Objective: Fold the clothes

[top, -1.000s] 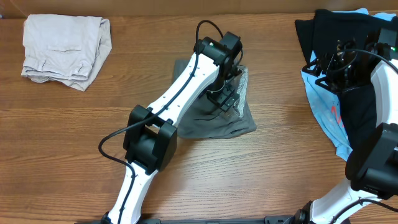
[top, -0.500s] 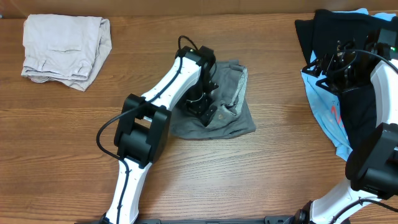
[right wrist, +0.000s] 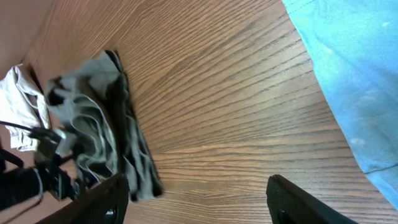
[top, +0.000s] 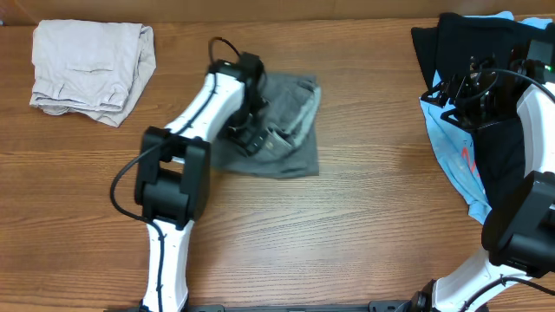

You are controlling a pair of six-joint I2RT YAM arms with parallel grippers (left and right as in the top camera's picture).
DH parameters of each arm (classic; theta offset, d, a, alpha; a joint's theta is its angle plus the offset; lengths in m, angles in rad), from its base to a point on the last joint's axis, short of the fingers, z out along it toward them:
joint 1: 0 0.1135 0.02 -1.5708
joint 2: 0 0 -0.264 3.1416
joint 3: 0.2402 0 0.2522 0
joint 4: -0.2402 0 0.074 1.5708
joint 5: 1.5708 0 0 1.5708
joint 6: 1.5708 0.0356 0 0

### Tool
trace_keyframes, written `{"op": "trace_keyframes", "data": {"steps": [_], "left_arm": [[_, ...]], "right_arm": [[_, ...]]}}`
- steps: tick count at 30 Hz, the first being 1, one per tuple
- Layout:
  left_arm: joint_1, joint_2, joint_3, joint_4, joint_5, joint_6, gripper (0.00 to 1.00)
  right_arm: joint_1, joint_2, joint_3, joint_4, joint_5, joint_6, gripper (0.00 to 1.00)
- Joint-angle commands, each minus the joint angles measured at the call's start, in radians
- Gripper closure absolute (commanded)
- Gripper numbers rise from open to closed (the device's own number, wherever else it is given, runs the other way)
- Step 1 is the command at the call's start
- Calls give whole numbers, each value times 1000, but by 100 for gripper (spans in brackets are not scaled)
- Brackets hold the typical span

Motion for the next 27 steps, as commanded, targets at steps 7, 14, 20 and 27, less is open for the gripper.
{"op": "trace_keyframes", "data": {"steps": [7,14,20,27], "left_arm": [[5,45,362,-219,-100,0,0],[-58,46,499,-237,275,34,0],[-111,91,446,-229,285,34,0],[-151,187,444,-214,251,18,0]], "right_arm": [[3,-31,21,5,-1,-11,25],[3,-31,21,0,-1,-12,24],[3,-31,21,-8,-1,-28,23],[3,-31,21,-19,7,-46,21]]}}
